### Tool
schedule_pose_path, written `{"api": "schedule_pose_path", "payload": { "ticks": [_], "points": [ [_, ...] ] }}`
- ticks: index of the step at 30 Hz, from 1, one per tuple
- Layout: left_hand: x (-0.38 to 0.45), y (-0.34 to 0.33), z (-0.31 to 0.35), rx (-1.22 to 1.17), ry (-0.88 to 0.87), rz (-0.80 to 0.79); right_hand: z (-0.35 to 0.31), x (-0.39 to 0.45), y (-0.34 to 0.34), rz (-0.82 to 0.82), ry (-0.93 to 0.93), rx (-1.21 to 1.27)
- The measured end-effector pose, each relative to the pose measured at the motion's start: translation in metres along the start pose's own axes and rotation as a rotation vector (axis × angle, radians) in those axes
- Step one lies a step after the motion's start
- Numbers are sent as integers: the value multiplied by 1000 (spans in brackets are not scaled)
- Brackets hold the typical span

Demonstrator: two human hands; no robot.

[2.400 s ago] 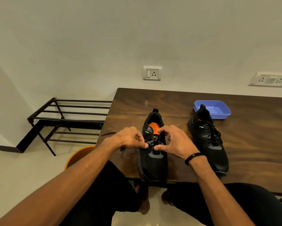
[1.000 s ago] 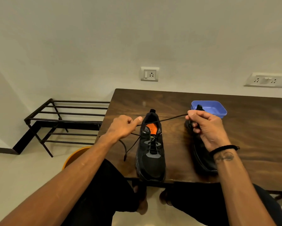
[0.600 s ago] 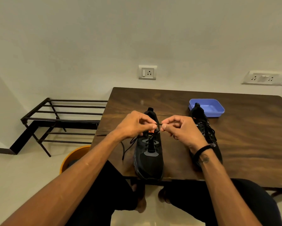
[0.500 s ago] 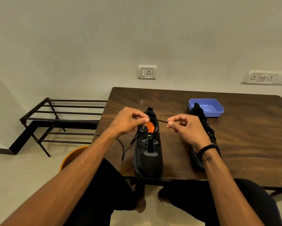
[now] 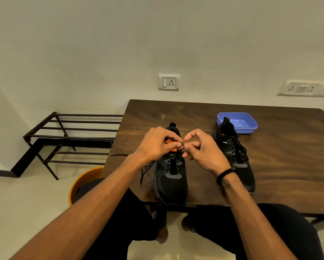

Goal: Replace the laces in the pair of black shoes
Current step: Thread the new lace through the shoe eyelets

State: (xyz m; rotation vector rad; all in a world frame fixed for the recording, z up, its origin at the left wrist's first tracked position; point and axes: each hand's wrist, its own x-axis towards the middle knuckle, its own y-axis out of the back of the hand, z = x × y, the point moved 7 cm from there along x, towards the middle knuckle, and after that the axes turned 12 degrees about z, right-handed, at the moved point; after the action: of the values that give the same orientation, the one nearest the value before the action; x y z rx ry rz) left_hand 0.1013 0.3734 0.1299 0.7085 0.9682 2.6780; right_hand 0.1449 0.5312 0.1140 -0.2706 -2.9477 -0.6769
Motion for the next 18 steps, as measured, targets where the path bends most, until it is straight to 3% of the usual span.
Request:
{"api": "schedule_pose_path", "payload": {
  "ticks": [6, 11, 18],
  "points": [
    [2, -4, -4, 164, 1, 27, 2, 1, 7, 129, -8, -62],
    [1, -7, -17, 497, 4, 49, 12, -4, -13, -29, 29, -350],
    [3, -29, -17, 533, -22, -28, 30, -6, -37, -55, -42, -409]
  ]
}}
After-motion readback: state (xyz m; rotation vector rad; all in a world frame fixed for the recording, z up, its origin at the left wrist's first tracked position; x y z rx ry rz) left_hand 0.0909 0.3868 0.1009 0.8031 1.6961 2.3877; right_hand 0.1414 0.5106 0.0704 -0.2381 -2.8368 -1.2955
